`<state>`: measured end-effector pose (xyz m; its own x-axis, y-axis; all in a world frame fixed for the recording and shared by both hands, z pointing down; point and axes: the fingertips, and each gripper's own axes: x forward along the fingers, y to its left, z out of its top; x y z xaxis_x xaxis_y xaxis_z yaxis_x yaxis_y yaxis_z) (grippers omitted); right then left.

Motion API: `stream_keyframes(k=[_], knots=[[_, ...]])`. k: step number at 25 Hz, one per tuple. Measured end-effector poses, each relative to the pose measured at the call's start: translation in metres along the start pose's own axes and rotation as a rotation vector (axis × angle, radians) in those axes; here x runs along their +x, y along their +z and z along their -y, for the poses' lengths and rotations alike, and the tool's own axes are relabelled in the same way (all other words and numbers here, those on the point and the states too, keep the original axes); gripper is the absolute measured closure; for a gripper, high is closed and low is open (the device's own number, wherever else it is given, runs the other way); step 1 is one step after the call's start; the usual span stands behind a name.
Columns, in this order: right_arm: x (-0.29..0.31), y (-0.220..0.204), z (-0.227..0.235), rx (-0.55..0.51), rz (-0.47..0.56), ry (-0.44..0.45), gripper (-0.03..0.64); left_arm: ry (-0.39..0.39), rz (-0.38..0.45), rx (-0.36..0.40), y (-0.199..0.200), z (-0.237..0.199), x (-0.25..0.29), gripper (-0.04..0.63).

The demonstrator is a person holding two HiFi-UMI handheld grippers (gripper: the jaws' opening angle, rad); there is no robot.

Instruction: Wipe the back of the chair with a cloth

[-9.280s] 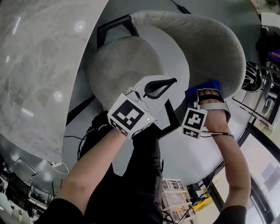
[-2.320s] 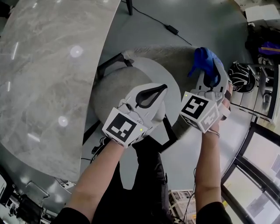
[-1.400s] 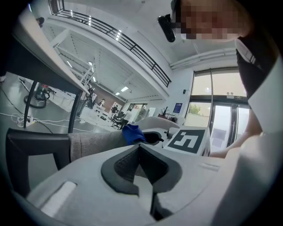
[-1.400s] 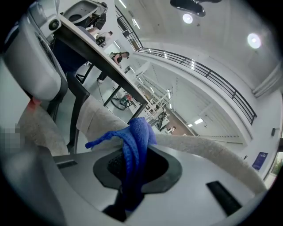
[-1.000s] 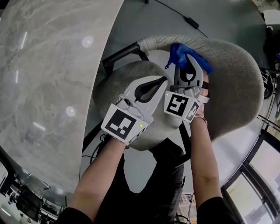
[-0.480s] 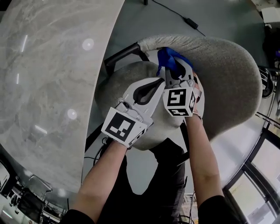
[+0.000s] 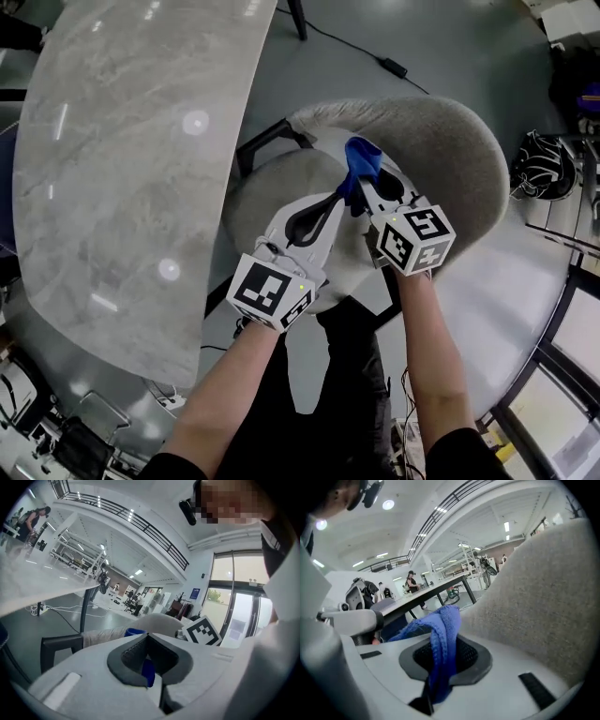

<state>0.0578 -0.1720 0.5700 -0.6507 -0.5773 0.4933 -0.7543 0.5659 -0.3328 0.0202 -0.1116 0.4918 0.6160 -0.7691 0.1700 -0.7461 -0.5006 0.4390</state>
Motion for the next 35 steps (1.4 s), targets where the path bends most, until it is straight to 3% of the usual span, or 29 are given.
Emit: stream_keyframes(k=[10,14,21,29,35], knots=[[-0.131,0.098,-0.081,0.051,0.09,0.01,0.554,-0.081,-0.067,0.027,0.098,0.09,-0.054,0.588],[-0.175,0.143,-0.109,0.04,0.153,-0.001,0.554,-0.123,-0.053,0.064,0.147,0.122,-0.07,0.588],[-0.251,0.185,-0.142,0.065,0.23,-0.051,0.554,-0.14,-0.044,0.115,0.203,0.181,-0.106,0.588],[-0.306,0.227,-0.184,-0.046,0.275,-0.067,0.554,-0.137,0.006,0.184,0.264,0.216,-0.124,0.588],[-0.325,0.25,-0.194,-0.085,0.307,-0.083,0.558,-0.144,0.056,0.228,0.289,0.234,-0.135,0.588]])
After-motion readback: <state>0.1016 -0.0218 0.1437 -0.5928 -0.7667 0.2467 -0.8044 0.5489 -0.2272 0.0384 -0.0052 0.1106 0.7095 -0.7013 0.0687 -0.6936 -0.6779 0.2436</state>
